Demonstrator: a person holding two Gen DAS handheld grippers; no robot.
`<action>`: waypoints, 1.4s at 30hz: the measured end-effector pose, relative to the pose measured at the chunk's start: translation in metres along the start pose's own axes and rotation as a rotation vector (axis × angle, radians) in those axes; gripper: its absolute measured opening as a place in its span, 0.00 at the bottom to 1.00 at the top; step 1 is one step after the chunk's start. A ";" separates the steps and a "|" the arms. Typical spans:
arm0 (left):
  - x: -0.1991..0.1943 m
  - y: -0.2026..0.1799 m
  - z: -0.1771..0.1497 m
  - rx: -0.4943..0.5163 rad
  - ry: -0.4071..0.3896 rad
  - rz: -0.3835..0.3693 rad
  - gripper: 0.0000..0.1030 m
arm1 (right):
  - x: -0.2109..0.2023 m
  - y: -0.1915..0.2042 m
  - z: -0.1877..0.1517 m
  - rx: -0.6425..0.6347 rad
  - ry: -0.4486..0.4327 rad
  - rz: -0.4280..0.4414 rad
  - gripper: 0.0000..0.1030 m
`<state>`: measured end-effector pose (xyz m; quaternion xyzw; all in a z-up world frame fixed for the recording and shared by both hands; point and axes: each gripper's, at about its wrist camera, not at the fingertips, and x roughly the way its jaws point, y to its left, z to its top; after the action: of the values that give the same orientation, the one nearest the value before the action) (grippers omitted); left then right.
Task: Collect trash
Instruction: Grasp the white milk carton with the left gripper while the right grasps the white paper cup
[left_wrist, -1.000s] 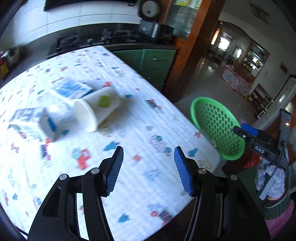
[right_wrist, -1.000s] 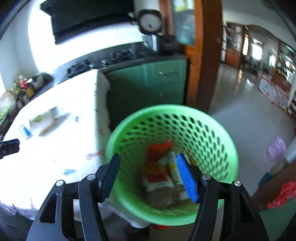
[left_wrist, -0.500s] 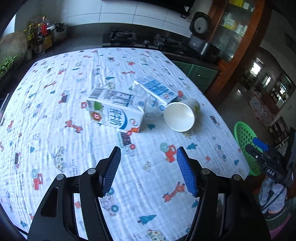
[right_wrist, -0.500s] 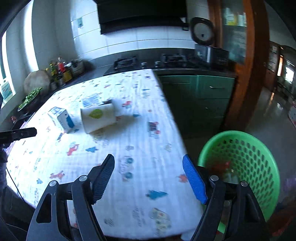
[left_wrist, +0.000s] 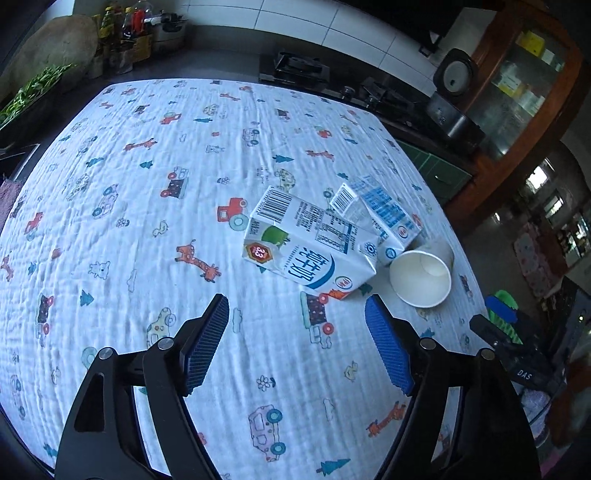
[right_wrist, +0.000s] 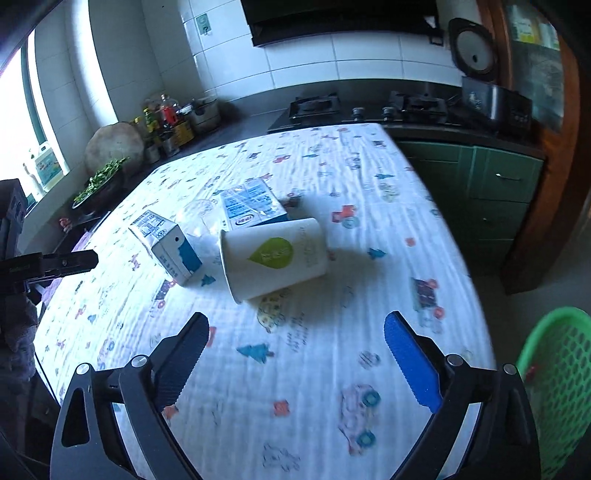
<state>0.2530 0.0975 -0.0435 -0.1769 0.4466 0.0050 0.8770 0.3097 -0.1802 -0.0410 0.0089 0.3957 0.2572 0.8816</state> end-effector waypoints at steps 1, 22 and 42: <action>0.003 0.001 0.003 -0.012 0.002 0.002 0.75 | 0.008 0.001 0.004 -0.007 0.006 0.008 0.91; 0.055 -0.013 0.051 -0.332 0.006 0.100 0.85 | 0.067 -0.005 0.029 -0.060 0.069 0.074 0.93; 0.076 0.004 0.045 -0.496 0.027 0.106 0.53 | 0.080 0.004 0.023 -0.120 0.093 0.054 0.76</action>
<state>0.3332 0.1040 -0.0806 -0.3630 0.4521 0.1578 0.7993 0.3683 -0.1355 -0.0793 -0.0453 0.4198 0.3043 0.8539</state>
